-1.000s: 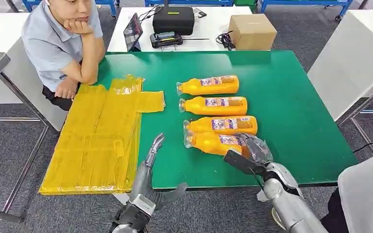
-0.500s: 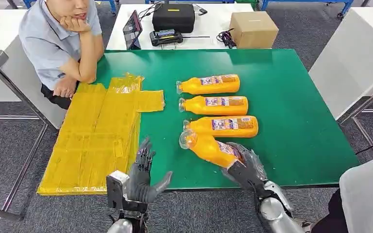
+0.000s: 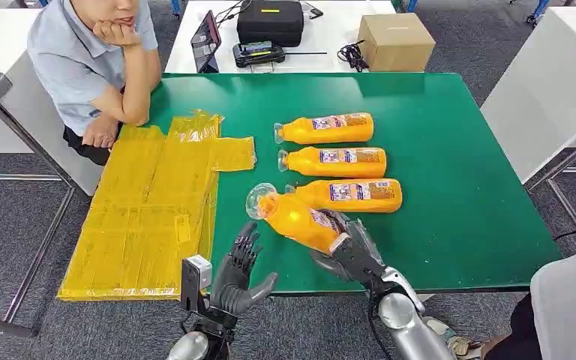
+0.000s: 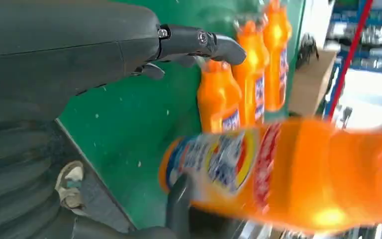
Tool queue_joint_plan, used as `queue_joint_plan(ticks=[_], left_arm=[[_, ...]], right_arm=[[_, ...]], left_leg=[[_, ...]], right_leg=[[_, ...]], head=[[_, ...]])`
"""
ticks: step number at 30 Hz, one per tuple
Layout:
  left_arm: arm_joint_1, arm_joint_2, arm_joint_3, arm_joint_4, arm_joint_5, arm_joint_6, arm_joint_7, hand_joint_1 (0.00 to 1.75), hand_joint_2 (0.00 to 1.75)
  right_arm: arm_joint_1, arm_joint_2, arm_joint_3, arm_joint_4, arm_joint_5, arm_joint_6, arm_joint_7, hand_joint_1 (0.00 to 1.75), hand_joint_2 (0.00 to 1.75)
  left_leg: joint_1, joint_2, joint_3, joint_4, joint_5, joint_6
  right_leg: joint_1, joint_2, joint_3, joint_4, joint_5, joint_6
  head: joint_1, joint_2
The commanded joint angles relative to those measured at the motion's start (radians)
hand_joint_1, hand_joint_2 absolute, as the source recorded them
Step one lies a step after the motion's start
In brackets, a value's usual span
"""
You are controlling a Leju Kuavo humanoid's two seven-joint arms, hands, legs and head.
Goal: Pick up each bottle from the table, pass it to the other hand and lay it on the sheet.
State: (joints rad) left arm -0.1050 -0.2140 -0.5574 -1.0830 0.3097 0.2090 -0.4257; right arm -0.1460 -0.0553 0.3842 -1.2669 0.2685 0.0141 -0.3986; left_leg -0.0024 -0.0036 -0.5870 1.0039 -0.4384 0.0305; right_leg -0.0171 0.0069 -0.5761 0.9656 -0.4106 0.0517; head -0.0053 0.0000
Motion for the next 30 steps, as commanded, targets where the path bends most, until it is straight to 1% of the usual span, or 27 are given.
queue_joint_plan(ticks=[1, 5, 9, 10, 15, 19, 23, 25, 26, 28, 30], left_arm=[[-0.102, 0.003, -0.069, 0.11, -0.046, -0.01, -0.031, 0.0, 1.75], [-0.109, 0.0, -0.066, 0.097, -0.057, 0.001, -0.033, 0.0, 1.75], [-0.13, -0.025, -0.028, 0.14, -0.045, 0.08, -0.008, 0.0, 1.75], [-0.146, -0.036, -0.016, 0.164, -0.044, 0.119, -0.019, 0.0, 1.75], [-0.168, -0.05, 0.011, 0.176, -0.007, 0.125, -0.029, 0.0, 1.75], [-0.175, -0.061, 0.041, 0.173, 0.025, 0.163, -0.049, 0.0, 1.75], [-0.175, -0.059, 0.047, 0.158, 0.055, 0.144, -0.048, 0.0, 1.75], [-0.154, -0.044, 0.036, 0.106, 0.117, 0.058, -0.006, 0.0, 1.75], [-0.154, -0.044, 0.036, 0.106, 0.117, 0.058, -0.006, 0.0, 1.75], [-0.143, -0.029, 0.009, 0.077, 0.134, 0.01, 0.018, 0.0, 1.75], [-0.143, -0.028, 0.0, 0.079, 0.134, 0.004, 0.02, 0.0, 1.75]], right_arm=[[-0.095, 0.012, 0.09, 0.108, -0.015, 0.011, -0.007, 1.75, 1.75], [-0.117, 0.029, 0.121, 0.145, -0.002, 0.002, -0.004, 1.75, 1.75], [-0.122, 0.03, 0.151, 0.161, 0.044, -0.045, 0.012, 1.75, 1.75], [-0.123, 0.032, 0.163, 0.171, 0.064, -0.063, 0.014, 1.75, 1.75], [-0.133, 0.034, 0.189, 0.191, 0.099, -0.086, 0.018, 1.75, 1.75], [-0.14, 0.041, 0.21, 0.199, 0.116, -0.1, 0.018, 1.75, 1.75], [-0.14, 0.044, 0.22, 0.194, 0.114, -0.099, 0.018, 1.75, 1.75], [-0.143, 0.046, 0.224, 0.204, 0.109, -0.098, 0.022, 1.75, 1.75], [-0.143, 0.046, 0.224, 0.204, 0.109, -0.098, 0.022, 1.75, 1.75], [-0.148, 0.049, 0.219, 0.221, 0.101, -0.098, 0.018, 1.75, 1.75], [-0.15, 0.051, 0.216, 0.222, 0.098, -0.098, 0.013, 1.75, 1.75]], left_leg=[[0.001, 0.001, 0.002, 0.0, -0.001, -0.002], [0.0, 0.001, 0.001, 0.0, 0.0, -0.001], [0.001, 0.002, 0.002, 0.0, -0.001, -0.002], [0.001, 0.001, 0.002, 0.0, -0.001, -0.002], [0.0, 0.001, 0.001, 0.0, 0.0, -0.001], [0.001, 0.002, 0.001, 0.0, -0.001, -0.002], [0.001, 0.001, 0.0, 0.0, -0.001, -0.001], [0.001, 0.001, 0.001, 0.0, -0.001, -0.002], [0.001, 0.001, 0.0, 0.0, -0.001, -0.001], [0.001, 0.001, 0.001, 0.0, -0.001, -0.002], [0.0, 0.001, 0.0, 0.0, 0.0, -0.001]], right_leg=[[0.001, 0.001, 0.002, 0.0, 0.0, -0.002], [0.0, 0.001, 0.001, 0.0, 0.0, -0.001], [0.001, 0.001, 0.002, -0.001, 0.0, -0.002], [0.001, 0.0, 0.002, 0.0, 0.0, -0.002], [0.0, 0.0, 0.001, 0.0, 0.0, -0.001], [0.001, 0.001, 0.001, 0.0, 0.0, -0.002], [0.001, 0.0, 0.0, 0.0, 0.0, -0.002], [0.001, 0.0, 0.001, 0.0, 0.0, -0.002], [0.001, 0.0, 0.0, 0.0, 0.0, -0.002], [0.001, 0.0, 0.0, 0.0, -0.001, -0.002], [0.0, 0.001, 0.0, 0.0, 0.0, -0.001]], head=[[0.0, 0.0], [0.0, 0.0], [0.0, 0.0], [0.0, 0.0], [0.0, 0.0], [0.0, 0.0], [0.0, 0.0], [0.0, 0.0], [0.0, 0.0], [0.0, 0.0], [0.0, 0.0]])
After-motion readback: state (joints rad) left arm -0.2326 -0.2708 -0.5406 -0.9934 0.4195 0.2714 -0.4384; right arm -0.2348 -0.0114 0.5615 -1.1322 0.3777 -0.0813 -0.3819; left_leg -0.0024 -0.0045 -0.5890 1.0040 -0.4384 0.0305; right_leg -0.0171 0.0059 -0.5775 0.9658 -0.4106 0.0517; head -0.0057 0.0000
